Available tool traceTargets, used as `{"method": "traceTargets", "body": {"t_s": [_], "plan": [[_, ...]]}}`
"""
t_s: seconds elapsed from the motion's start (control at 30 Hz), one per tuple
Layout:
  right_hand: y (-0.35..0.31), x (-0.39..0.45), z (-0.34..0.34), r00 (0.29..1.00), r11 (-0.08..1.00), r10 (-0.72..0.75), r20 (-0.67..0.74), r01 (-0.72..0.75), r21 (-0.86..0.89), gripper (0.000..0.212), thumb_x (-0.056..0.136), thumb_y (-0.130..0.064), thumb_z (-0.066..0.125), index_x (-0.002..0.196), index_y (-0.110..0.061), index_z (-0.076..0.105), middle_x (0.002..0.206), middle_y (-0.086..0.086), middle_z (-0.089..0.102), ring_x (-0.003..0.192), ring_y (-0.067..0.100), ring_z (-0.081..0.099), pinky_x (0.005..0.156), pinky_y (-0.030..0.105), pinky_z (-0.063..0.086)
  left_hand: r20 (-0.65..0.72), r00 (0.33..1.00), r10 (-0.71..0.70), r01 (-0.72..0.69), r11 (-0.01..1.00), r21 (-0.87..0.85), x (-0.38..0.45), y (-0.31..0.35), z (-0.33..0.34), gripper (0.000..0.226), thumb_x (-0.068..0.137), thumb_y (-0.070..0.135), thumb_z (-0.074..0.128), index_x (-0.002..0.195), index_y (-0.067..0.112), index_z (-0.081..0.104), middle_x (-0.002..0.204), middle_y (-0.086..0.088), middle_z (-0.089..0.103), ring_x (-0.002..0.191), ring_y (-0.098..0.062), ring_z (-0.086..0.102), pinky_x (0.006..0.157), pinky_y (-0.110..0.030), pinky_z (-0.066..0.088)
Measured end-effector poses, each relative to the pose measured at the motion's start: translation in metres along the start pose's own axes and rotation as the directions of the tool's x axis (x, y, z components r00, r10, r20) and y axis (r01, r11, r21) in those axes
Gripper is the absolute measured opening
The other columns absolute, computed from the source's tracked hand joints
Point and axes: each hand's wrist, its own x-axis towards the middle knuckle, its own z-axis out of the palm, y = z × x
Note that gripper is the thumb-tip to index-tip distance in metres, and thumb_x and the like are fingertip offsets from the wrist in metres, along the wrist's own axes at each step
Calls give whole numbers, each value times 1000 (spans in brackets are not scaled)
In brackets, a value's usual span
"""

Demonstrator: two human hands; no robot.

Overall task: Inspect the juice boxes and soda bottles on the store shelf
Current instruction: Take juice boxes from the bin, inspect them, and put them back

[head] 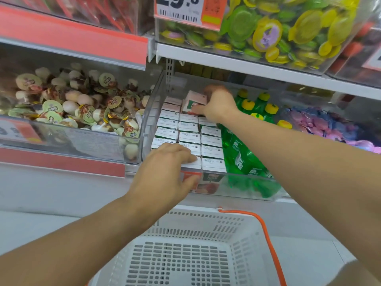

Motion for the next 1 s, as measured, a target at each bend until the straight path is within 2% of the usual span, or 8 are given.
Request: {"method": "traceTargets", "body": {"t_s": [0.1,0.23,0.33,0.43,0.53,0.7,0.8,1.0], "plan": [[-6,7,-4,989,982,-3,150,31,-186,56,85,-34,78,132,-12,58,125,5,62,114,25,60,84,30,49,-27,999,-25,25,999,-22,2,1,1,42,78,42,77,116,26,72,122,11,64,118,-11,52,103,-30,41],[-13,28,-2,951,940,-15,308,118,-319,30,92,-29,70,116,-10,70,116,7,70,103,24,66,92,36,56,-35,999,-38,37,999,-32,3,-1,1,42,77,43,78,115,27,72,121,13,64,117,-8,52,103,-28,40],[-12,42,-8,934,924,-38,355,168,-342,34,90,-32,73,118,-13,70,116,4,69,106,23,64,96,35,54,-28,999,-34,33,999,-33,4,-2,2,43,78,45,77,117,29,71,123,15,63,118,-6,50,105,-29,39],[-8,52,-12,949,933,-168,267,240,-269,31,88,-28,76,116,-15,69,117,2,68,107,20,63,92,29,51,-23,1000,-20,20,999,-36,4,-3,2,43,79,47,75,118,30,70,124,16,61,119,-6,50,105,-30,39],[-4,57,-7,911,899,-265,315,352,-261,44,86,-27,78,126,-13,65,125,3,66,114,19,62,99,28,48,-34,999,0,-2,999,-48,4,-6,3,44,79,49,74,119,32,68,125,18,60,120,-4,48,107,-26,37],[-2,65,-6,860,880,-248,447,393,-267,53,91,-32,71,139,-14,57,140,2,60,124,17,58,102,20,39,-52,998,35,-38,998,-47,4,-8,6,42,79,50,72,118,33,69,120,20,61,119,-5,50,106,-27,37],[-2,66,-6,840,852,-231,491,418,-315,59,94,-38,66,146,-14,49,146,3,54,129,19,53,104,22,36,-57,998,31,-33,999,-41,4,-8,7,41,74,53,67,110,33,72,111,19,64,111,-7,54,95,-27,38],[-4,67,-7,825,843,-221,520,430,-323,57,96,-39,64,144,-15,48,144,2,53,127,19,52,99,22,35,-21,1000,12,-13,999,-49,3,-7,3,42,71,54,61,105,32,72,105,19,64,104,-7,56,90,-24,37]]}}
